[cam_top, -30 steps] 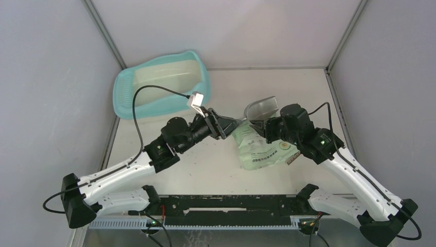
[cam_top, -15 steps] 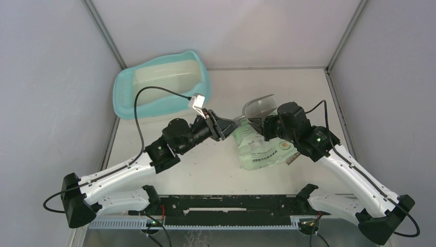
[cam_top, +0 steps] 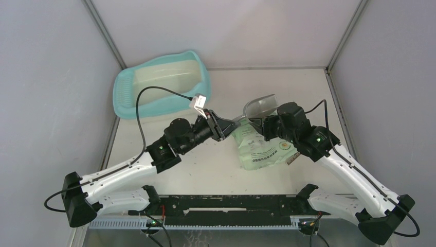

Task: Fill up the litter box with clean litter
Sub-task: Pick up the spatula from the center of the board, then adjust the cat litter bag at the center of the board.

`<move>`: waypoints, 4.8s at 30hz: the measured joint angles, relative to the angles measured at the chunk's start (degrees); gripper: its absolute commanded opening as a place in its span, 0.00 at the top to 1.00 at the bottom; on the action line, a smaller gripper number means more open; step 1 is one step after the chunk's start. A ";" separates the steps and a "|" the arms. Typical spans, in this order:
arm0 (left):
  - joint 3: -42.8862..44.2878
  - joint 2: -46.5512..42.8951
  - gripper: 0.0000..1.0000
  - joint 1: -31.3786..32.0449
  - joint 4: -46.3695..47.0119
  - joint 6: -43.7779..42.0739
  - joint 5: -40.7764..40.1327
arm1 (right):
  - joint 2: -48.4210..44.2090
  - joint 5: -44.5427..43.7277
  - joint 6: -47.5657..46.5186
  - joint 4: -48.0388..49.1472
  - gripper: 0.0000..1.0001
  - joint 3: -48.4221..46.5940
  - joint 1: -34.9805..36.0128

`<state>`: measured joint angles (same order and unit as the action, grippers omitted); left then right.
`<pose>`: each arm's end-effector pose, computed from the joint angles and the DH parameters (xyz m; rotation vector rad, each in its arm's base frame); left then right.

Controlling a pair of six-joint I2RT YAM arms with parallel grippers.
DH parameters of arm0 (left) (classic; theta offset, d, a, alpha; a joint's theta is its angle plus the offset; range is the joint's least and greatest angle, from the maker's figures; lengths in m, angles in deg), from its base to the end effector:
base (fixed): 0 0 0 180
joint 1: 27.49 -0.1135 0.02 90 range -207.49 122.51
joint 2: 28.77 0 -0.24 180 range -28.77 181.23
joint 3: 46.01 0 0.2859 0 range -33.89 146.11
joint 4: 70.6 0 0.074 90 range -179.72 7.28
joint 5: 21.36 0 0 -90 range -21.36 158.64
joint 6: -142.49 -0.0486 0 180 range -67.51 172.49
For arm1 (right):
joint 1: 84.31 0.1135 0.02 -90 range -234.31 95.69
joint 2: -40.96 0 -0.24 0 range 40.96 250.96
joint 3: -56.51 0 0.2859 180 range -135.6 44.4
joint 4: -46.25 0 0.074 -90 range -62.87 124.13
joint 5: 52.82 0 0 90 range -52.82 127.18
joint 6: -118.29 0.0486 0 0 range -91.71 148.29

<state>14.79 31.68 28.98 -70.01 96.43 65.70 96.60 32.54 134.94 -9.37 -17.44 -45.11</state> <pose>0.1733 -0.2571 0.3260 0.1429 1.7126 -1.3136 0.1988 0.1571 0.3272 1.4591 2.0935 1.1774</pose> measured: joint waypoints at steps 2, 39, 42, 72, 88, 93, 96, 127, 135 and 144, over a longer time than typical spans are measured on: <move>0.00 0.00 0.86 0.00 -0.09 -0.04 -0.24 | 0.00 -0.02 -0.55 0.07 0.75 0.00 0.00; -29.75 -28.41 0.83 -12.13 2.86 35.10 9.33 | -10.08 -0.39 -56.30 -17.40 0.27 -0.02 -16.04; -31.04 -28.68 0.83 -14.14 2.89 36.79 10.69 | -11.26 -0.11 -56.48 -19.08 0.27 -0.02 -16.04; -32.09 -32.06 0.83 -19.93 -6.14 35.52 15.19 | -5.90 -3.82 -45.44 -17.27 1.00 20.26 -4.46; -26.10 -33.92 0.83 -25.51 -23.17 26.29 15.56 | 8.31 0.09 -38.60 5.88 1.00 18.25 3.08; -18.67 -33.11 0.83 -25.53 -29.83 21.07 15.87 | 5.70 1.20 -38.97 8.96 1.00 12.15 0.00; -14.95 -32.24 0.83 -25.53 -32.61 17.99 16.57 | 4.13 2.99 -40.83 9.46 0.76 9.44 -4.00; -8.94 -37.03 0.83 -25.53 -56.00 8.09 9.05 | 70.40 -22.25 -81.96 -24.87 0.47 -43.69 2.89; -8.94 -35.87 0.83 -25.53 -56.17 8.04 9.07 | 73.16 -22.77 -80.43 -25.29 0.59 -50.36 -4.44; -8.92 -34.16 0.83 -25.53 -56.13 8.02 9.11 | 65.51 -13.49 -75.67 -15.93 0.52 -44.00 -13.97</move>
<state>5.88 -2.48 3.45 -126.14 104.45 74.81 162.10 19.05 59.27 -25.31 -61.44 -59.07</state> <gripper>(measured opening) 0.288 0.462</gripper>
